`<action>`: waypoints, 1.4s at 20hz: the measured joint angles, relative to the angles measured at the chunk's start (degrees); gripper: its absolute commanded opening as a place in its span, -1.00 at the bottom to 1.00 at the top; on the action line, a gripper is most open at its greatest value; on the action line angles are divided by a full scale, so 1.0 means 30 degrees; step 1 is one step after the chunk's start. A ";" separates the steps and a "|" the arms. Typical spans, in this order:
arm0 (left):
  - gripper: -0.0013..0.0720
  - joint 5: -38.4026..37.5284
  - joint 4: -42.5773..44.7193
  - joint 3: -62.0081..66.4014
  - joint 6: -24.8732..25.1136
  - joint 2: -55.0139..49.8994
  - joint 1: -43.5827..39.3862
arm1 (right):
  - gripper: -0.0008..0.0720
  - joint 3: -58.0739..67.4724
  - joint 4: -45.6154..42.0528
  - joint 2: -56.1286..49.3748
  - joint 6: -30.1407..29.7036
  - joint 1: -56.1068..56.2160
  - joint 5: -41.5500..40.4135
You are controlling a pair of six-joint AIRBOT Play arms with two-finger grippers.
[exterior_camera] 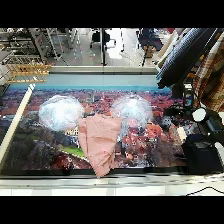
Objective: Fold the clothes and pants, and hang the long-sleeved shirts on hangers.
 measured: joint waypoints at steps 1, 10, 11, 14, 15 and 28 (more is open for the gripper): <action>-0.94 0.0000 0.0000 0.0000 0.0000 0.0000 0.0000 | -0.92 -0.0007 0.0000 0.0000 0.0000 0.0000 0.0000; -0.94 0.0000 0.0000 0.0000 0.0000 0.0000 0.0000 | -0.92 -0.0007 0.0000 0.0000 0.0000 0.0000 -0.0007; -0.94 -0.0051 0.0007 -0.0007 0.0087 0.0000 0.0000 | -0.92 0.0000 0.0000 0.0000 0.0000 0.0000 -0.0007; -0.94 -0.1486 0.0058 -0.0007 0.0095 -0.0146 -0.0015 | -0.92 -0.0007 0.0000 0.0000 -0.0007 0.0000 -0.0007; -0.94 -0.1880 0.0058 -0.0007 -0.0102 -0.0219 -0.0058 | -0.92 -0.0007 0.0007 0.0000 0.0000 0.0000 -0.0007; 0.47 -0.2492 -1.2225 -0.5056 0.3169 -0.0947 -0.1931 | -0.80 0.0000 0.3249 -0.0015 0.1530 0.0015 -0.1399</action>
